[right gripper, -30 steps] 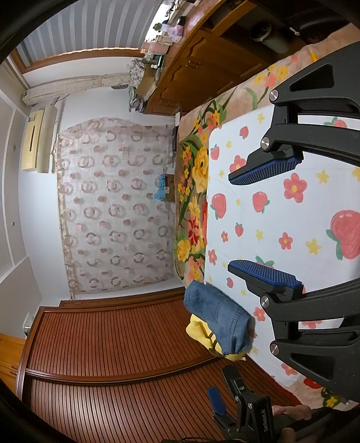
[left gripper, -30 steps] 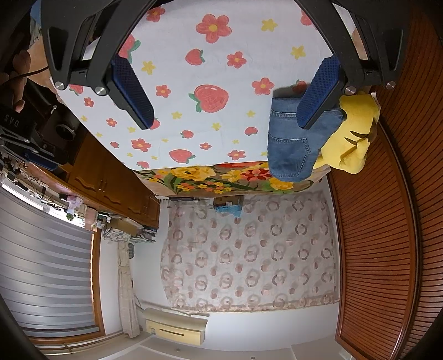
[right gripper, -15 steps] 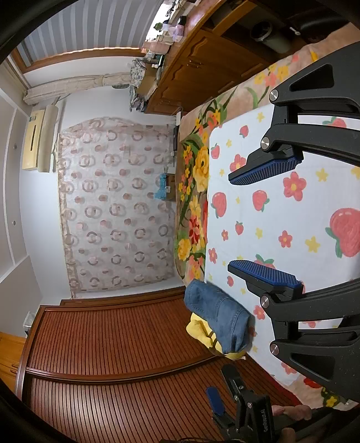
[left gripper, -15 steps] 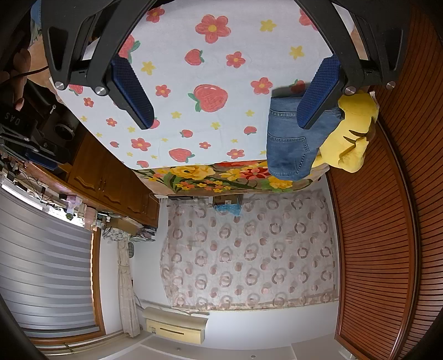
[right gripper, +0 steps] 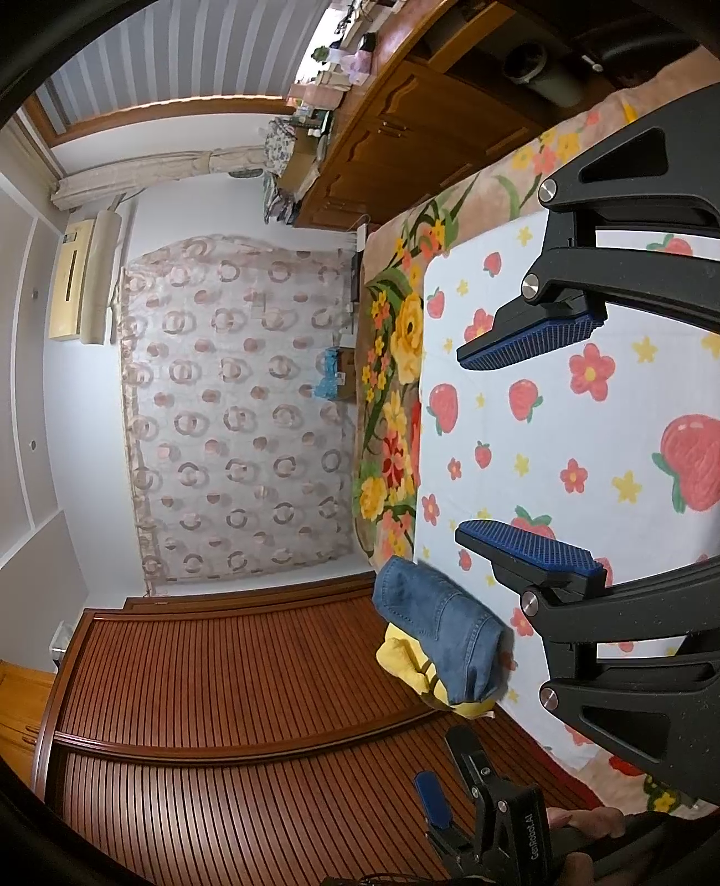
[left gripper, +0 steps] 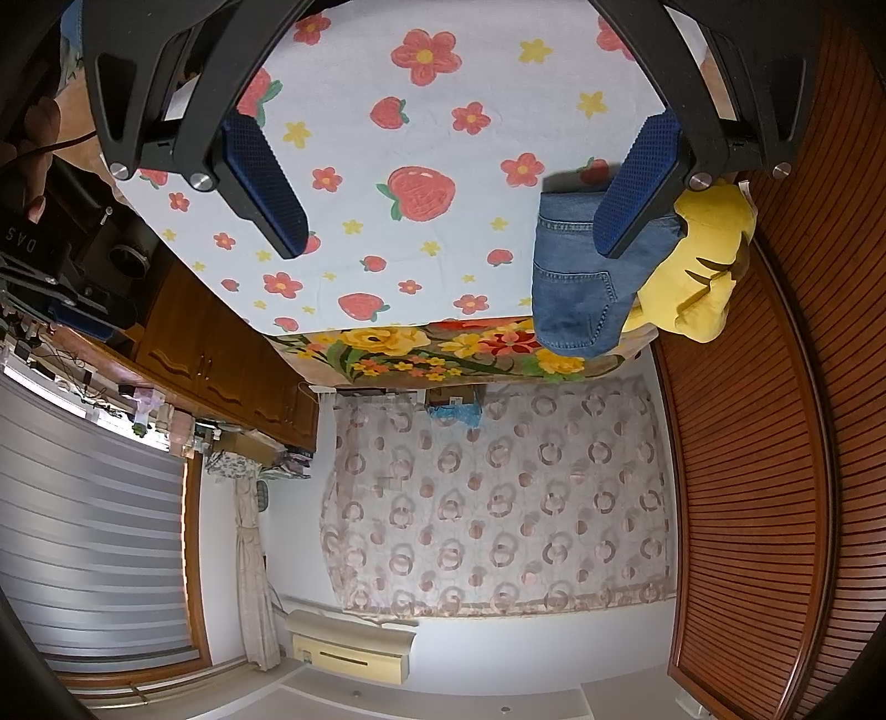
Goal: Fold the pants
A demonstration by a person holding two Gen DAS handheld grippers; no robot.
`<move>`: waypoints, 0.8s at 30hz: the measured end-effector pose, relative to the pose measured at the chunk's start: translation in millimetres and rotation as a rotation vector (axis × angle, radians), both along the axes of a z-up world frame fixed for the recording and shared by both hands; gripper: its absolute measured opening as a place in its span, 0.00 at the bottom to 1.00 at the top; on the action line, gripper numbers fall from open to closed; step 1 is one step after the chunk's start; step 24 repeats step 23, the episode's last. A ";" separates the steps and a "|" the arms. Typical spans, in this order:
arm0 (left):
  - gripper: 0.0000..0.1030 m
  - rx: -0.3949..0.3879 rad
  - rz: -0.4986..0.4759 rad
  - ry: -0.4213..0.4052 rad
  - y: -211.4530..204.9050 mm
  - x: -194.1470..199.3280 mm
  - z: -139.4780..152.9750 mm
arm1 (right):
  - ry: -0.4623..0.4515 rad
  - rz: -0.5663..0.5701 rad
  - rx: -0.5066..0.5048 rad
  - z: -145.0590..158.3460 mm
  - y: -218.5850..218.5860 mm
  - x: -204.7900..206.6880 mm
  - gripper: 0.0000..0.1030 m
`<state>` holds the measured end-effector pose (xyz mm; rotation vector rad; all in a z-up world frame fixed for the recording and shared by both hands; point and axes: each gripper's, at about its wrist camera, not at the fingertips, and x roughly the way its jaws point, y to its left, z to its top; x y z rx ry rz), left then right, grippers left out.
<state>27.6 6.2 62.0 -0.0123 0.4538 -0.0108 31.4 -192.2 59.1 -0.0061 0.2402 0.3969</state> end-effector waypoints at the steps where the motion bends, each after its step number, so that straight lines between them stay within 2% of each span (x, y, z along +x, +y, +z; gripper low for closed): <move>1: 1.00 0.000 0.000 -0.001 0.4 -0.1 -0.2 | 0.001 0.001 0.000 -0.5 -0.3 0.3 0.57; 24: 1.00 0.001 -0.001 -0.002 0.8 -0.8 -1.9 | 0.005 -0.003 0.000 -2.4 -1.9 2.5 0.57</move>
